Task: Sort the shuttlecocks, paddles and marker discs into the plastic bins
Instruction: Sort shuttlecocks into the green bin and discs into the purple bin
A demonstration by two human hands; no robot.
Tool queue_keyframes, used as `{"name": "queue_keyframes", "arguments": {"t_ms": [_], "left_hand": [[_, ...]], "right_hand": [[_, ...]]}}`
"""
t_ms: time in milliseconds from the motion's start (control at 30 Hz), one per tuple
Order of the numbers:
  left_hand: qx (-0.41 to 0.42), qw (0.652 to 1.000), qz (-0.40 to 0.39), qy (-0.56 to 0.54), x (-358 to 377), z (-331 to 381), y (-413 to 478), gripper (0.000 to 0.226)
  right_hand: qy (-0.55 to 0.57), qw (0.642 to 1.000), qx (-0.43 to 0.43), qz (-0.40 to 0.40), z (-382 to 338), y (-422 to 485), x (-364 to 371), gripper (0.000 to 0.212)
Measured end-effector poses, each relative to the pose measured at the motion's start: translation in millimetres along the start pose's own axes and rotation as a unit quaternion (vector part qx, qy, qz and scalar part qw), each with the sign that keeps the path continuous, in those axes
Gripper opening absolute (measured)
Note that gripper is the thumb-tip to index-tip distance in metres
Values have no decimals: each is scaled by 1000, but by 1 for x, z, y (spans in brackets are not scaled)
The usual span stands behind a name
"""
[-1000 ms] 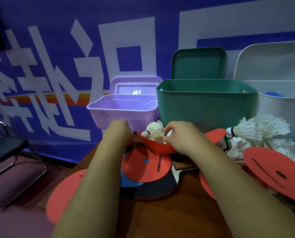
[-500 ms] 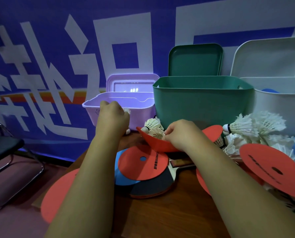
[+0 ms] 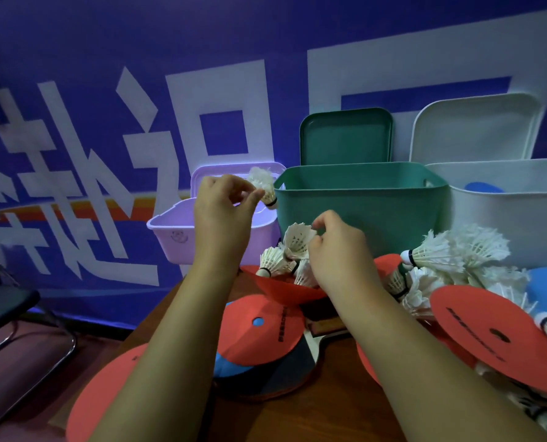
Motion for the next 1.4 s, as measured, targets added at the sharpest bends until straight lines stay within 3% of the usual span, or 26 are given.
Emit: {"name": "queue_keyframes", "arguments": {"t_ms": [167, 300, 367, 567, 733, 900, 1000, 1167, 1267, 1400], "left_hand": [[43, 999, -5, -11, 22, 47, 29, 15], [-2, 995, -83, 58, 73, 37, 52, 7], [-31, 983, -146, 106, 97, 20, 56, 19], [-62, 972, -200, 109, 106, 9, 65, 19], [-64, 955, -248, 150, 103, 11, 65, 21], [-67, 950, -266, 151, 89, 13, 73, 22], [-82, 927, -335, 147, 94, 13, 63, 22], [-67, 902, -398, 156, 107, 15, 47, 24], [-63, 875, -443, 185, 118, 9, 37, 19], [-107, 808, -528, 239, 130, -19, 17, 15]], "right_hand": [[35, 998, -31, 39, -8, 0, -8, 22], [18, 999, -42, 30, -9, -1, -4, 17], [16, 999, -34, 28, -7, -1, -2, 19], [24, 997, -39, 57, -8, 2, -4, 25], [29, 991, -53, 116, -12, 3, -23, 24], [97, 968, -48, 227, -10, 13, -74, 29], [55, 963, -16, 262, -2, 28, -106, 38], [-12, 984, 69, 162, 31, 54, -106, 64], [-19, 983, 81, 166, 47, 48, -102, 54], [-25, 982, 41, 185, 43, 37, -89, 34]]}}
Point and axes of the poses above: each hand's wrist, its own y-axis towards the middle knuckle, its own x-axis out of the palm, z = x × y, the point moved 10 cm from there along y, towards the middle knuckle, and after that the axes turned 7 degrees about -x, right-handed, at the moved point
